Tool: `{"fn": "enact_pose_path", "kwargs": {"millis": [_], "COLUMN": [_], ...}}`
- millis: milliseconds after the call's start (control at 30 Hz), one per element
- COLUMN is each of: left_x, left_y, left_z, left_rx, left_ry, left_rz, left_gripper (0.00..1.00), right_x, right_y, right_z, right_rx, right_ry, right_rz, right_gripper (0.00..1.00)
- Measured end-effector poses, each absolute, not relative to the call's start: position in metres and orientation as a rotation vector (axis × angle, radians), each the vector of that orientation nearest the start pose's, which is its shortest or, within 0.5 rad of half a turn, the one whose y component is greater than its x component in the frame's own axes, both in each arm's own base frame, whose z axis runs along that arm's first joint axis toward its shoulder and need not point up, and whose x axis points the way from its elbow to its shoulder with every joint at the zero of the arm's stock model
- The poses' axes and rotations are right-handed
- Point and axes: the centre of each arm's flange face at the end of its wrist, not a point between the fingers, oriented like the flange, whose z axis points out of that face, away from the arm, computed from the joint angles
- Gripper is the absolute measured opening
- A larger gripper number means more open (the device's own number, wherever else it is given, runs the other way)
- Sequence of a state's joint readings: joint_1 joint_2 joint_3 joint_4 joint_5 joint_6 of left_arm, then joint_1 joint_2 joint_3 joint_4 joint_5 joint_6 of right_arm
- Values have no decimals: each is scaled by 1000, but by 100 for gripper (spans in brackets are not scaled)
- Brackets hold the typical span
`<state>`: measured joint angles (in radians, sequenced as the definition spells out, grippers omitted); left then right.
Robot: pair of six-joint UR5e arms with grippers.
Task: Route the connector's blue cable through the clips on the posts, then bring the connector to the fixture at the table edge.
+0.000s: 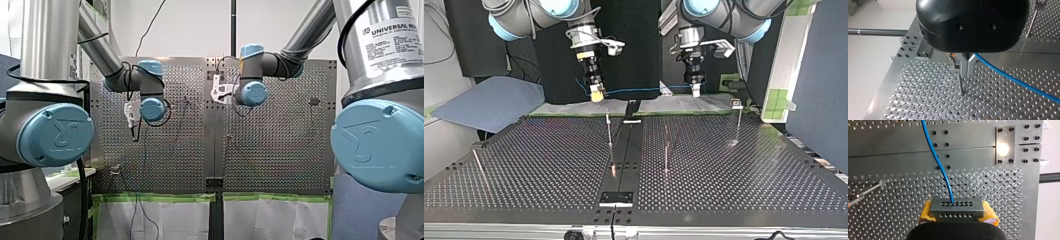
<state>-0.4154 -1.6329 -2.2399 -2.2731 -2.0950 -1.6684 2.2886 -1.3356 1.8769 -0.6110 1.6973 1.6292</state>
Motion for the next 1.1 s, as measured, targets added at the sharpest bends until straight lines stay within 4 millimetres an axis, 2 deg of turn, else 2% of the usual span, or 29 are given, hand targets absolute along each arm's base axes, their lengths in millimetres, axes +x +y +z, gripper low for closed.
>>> {"fn": "enact_pose_path", "kwargs": {"millis": [233,333,433,1100], "left_x": [370,376,382,410], "left_y": [-252,-252,-249,-236], "left_z": [230,231,234,250], "left_rx": [-181,-186,-194,-172], "left_ry": [1453,1450,1445,1419], "left_rz": [-60,-57,-51,-37], "left_gripper": [0,0,0,0], "right_x": [450,453,454,455], "right_y": [-339,-344,-349,-391], "right_z": [263,251,249,281], "right_rx": [1575,1578,1572,1528], "right_ry": [-906,-910,-910,-908], "right_rz": [1701,1696,1701,1729], "right_gripper": [1,1,1,1]}}
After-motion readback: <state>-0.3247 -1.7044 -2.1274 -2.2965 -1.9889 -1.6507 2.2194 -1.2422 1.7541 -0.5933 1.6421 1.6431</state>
